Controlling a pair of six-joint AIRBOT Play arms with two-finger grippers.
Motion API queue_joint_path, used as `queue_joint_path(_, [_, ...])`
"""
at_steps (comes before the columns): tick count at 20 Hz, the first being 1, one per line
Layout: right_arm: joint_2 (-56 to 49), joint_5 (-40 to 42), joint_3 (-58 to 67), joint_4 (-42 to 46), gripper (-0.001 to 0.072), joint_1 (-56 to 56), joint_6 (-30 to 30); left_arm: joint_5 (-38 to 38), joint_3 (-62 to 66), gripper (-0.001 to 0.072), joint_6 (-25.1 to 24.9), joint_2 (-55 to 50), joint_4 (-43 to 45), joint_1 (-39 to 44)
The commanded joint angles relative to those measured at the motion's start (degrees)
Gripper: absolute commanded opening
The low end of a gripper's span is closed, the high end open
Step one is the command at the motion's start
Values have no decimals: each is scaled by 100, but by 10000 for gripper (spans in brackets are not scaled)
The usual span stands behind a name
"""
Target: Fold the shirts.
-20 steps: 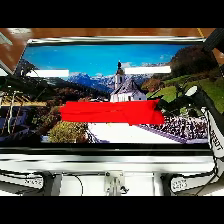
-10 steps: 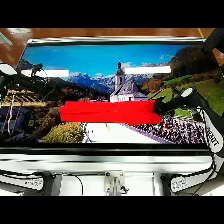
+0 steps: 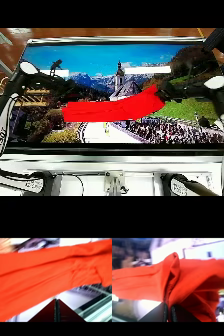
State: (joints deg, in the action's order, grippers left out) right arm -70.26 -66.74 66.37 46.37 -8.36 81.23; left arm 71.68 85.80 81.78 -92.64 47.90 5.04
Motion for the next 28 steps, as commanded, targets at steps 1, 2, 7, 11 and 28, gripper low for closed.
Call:
queue_joint_path(1, [1150,-533,7,-175,68,-2,472,-841,2,30,-4,-33,-341,710])
queue_joint_path(2, [1440,-614,7,-225,68,-2,586,-872,2,30,-2,-76,-341,929])
queue_joint_path(7, [2420,-719,7,-393,68,-2,1097,-1392,-4,29,-4,-350,-772,1982])
queue_joint_path(11, [2597,-1005,7,-396,68,-2,1274,-1840,-4,29,35,-682,-1207,2817])
queue_joint_path(28, [2505,-348,7,-44,68,4,1366,-2105,-4,26,170,243,-997,1694])
